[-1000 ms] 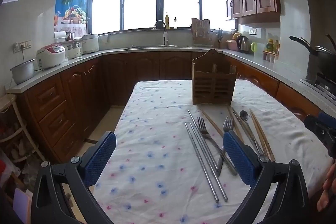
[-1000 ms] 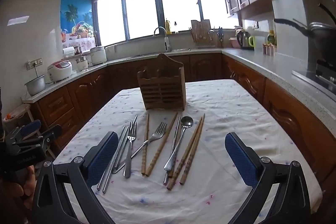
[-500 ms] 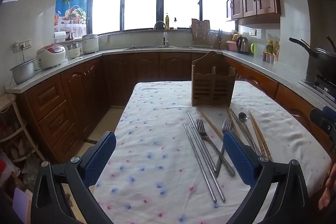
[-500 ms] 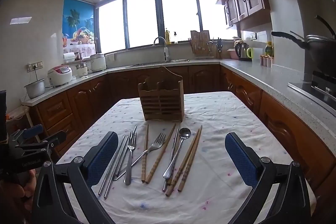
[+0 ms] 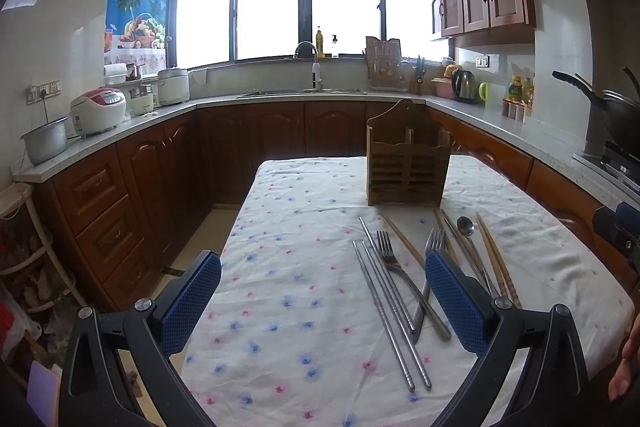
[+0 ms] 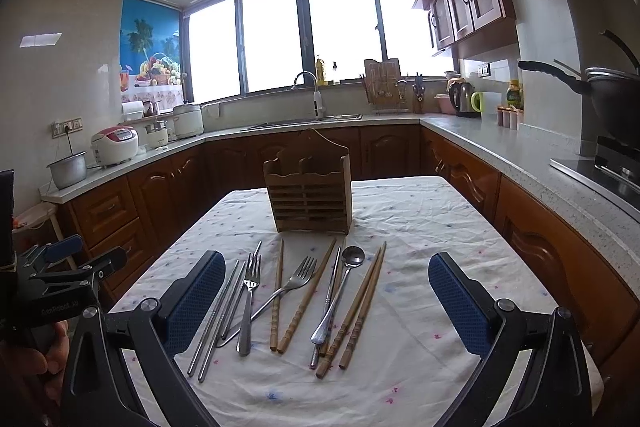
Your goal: Organize utensils
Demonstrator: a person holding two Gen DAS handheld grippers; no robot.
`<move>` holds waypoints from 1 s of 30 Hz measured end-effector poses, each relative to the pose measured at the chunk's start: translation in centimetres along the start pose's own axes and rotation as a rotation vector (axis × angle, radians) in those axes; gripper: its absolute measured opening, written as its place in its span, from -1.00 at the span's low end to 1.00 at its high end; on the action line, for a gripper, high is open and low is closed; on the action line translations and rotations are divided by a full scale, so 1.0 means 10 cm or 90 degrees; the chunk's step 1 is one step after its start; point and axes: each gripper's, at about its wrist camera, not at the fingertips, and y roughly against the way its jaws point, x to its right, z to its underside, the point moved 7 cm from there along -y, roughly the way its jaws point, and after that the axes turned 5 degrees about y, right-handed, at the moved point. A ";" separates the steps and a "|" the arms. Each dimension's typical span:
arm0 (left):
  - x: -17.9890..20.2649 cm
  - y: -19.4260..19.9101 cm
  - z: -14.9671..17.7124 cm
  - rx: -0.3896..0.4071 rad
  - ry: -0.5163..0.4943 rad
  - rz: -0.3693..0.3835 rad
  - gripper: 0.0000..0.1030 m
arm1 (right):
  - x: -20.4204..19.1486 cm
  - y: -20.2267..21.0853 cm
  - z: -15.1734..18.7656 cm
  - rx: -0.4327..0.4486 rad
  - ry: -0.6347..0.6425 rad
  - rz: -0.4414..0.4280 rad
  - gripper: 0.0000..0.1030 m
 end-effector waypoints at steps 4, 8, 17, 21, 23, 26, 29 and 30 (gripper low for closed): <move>-0.01 0.00 -0.01 -0.002 0.001 -0.001 0.99 | -0.01 0.01 0.01 0.005 0.003 0.000 0.99; -0.01 0.00 -0.01 -0.001 0.001 -0.001 0.99 | 0.00 0.02 -0.01 0.007 0.002 0.001 0.99; -0.01 -0.01 -0.01 0.001 0.002 -0.001 0.99 | -0.01 0.04 -0.01 0.011 0.005 0.000 0.99; -0.01 -0.02 -0.01 0.001 0.001 0.000 0.99 | -0.01 0.03 -0.02 0.010 0.005 -0.001 0.99; -0.02 -0.01 -0.01 0.000 0.001 0.001 0.99 | -0.02 0.04 -0.02 0.011 0.005 -0.001 0.99; -0.01 -0.01 -0.01 0.000 0.001 0.001 0.99 | -0.02 0.04 -0.02 0.011 0.005 -0.002 0.99; -0.02 -0.01 -0.02 0.001 -0.001 0.002 0.99 | -0.02 0.04 -0.02 0.011 0.006 0.000 0.99; -0.01 -0.01 -0.02 0.001 -0.001 0.002 0.99 | -0.02 0.04 -0.01 0.011 0.006 0.000 0.99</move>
